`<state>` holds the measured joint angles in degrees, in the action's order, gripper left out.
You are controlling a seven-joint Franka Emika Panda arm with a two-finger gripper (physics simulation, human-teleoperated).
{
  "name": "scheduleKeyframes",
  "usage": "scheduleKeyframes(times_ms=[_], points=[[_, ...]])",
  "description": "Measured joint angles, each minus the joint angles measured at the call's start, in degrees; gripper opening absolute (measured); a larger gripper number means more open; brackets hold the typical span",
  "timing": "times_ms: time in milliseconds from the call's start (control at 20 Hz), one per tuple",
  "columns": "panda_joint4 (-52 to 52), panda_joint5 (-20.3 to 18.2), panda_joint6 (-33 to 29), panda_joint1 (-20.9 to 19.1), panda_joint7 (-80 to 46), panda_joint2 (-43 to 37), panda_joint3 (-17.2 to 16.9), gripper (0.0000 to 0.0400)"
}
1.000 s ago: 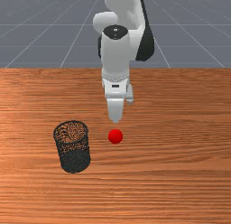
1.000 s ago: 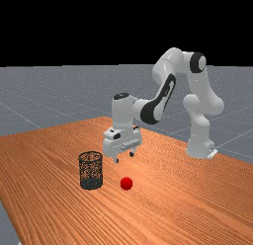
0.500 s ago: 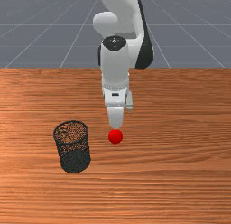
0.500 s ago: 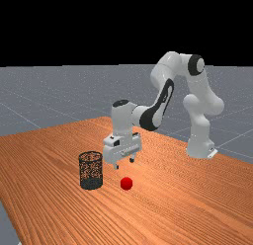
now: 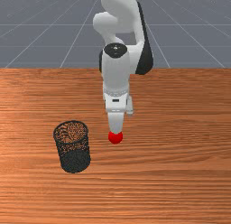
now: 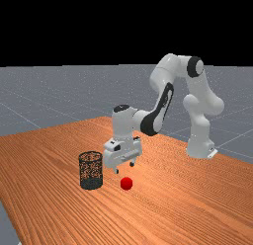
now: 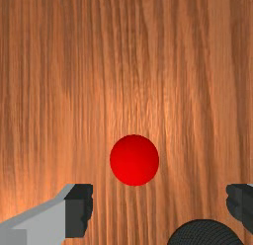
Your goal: Put the ball into the container
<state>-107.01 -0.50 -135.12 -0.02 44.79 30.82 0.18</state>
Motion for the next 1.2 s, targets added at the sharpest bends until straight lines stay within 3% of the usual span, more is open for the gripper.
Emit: scheduleKeyframes(times_ms=[100, 200, 250, 400, 500, 600, 750, 900, 1200], points=[[1.33, 0.02, 1.96, 0.11, -0.11, 0.69, 0.04, 0.04], [0.62, 0.3, -0.1, -0.07, 1.21, 1.06, 0.27, 0.04], [3.11, 0.06, 3.03, 0.11, 0.05, 2.77, 0.08, 0.04], [3.45, 0.06, 1.86, 0.11, 0.06, 4.72, 0.07, 0.04], [0.38, -0.03, -3.12, -0.41, 0.93, 3.59, 0.05, 0.04], [-0.13, -0.11, -4.07, -1.07, 1.75, 3.4, -0.07, 0.04], [2.99, -0.03, -0.1, -1.79, 2.43, 5.43, -0.37, 0.04], [2.26, -0.4, -3.51, -1.69, 1.42, 6.81, -0.53, 0.04], [2.43, 0.07, -2.69, -1.0, 2.0, 6.64, 0.0, 0.04]])
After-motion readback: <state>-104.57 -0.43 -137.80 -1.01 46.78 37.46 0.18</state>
